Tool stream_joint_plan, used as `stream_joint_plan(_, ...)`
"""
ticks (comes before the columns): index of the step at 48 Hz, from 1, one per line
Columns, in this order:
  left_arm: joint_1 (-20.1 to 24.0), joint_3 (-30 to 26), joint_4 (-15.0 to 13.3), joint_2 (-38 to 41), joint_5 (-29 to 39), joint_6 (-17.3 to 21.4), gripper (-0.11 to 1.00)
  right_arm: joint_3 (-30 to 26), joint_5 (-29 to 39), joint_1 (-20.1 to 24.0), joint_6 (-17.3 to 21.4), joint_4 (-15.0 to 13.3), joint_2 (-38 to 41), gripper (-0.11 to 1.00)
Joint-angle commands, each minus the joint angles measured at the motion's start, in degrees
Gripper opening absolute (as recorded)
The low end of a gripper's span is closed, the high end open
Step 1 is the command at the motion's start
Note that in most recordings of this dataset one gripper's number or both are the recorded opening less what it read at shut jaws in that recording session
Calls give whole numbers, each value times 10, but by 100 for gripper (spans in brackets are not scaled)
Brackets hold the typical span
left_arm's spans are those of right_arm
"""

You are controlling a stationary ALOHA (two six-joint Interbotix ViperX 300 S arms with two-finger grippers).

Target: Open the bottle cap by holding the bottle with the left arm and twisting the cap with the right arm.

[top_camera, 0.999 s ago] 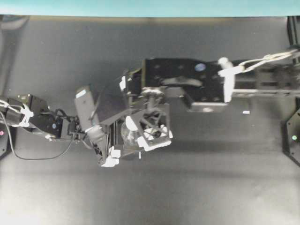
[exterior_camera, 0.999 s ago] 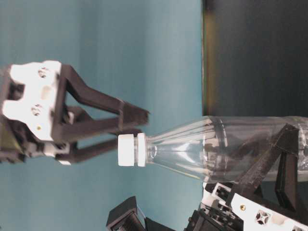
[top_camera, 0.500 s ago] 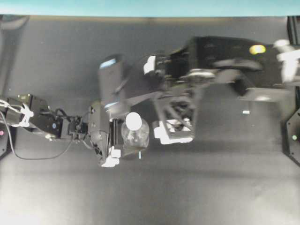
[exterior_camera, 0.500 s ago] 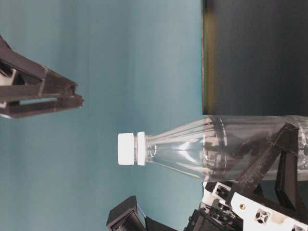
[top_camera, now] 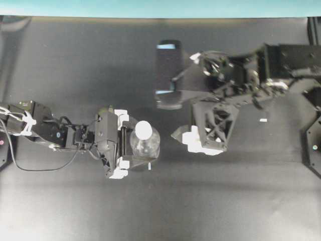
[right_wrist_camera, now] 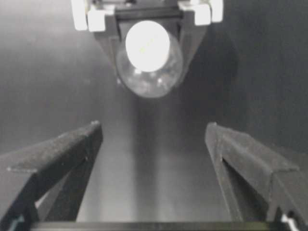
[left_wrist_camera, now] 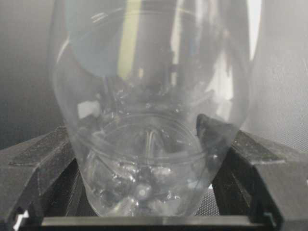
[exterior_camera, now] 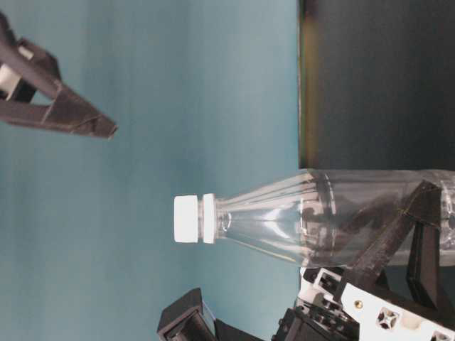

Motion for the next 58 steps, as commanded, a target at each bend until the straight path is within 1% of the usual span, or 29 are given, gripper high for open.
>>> stream_joint_plan(1,-2,-4,2,1,-1,-1,82,5,-19,-1,11,1,-24,83)
stream_joint_plan(16,-2,-5,2,0,-1,-1,82,41,-74,-2,16,2,-50,83)
stream_joint_plan(24,-2,-5,2,1,1,-1,82,66,-104,-4,32,2,-67,83)
stream_joint_plan(32,-2,-5,2,1,10,-1,82,102,-149,-4,36,1,-91,83)
stream_joint_plan(44,-2,-8,2,1,10,0,82,158,-239,-1,37,2,-115,83)
stream_joint_plan(52,-2,-9,2,1,10,0,82,176,-243,2,38,2,-116,82)
stream_joint_plan(58,-2,-10,2,1,10,0,82,177,-243,3,38,2,-116,82)
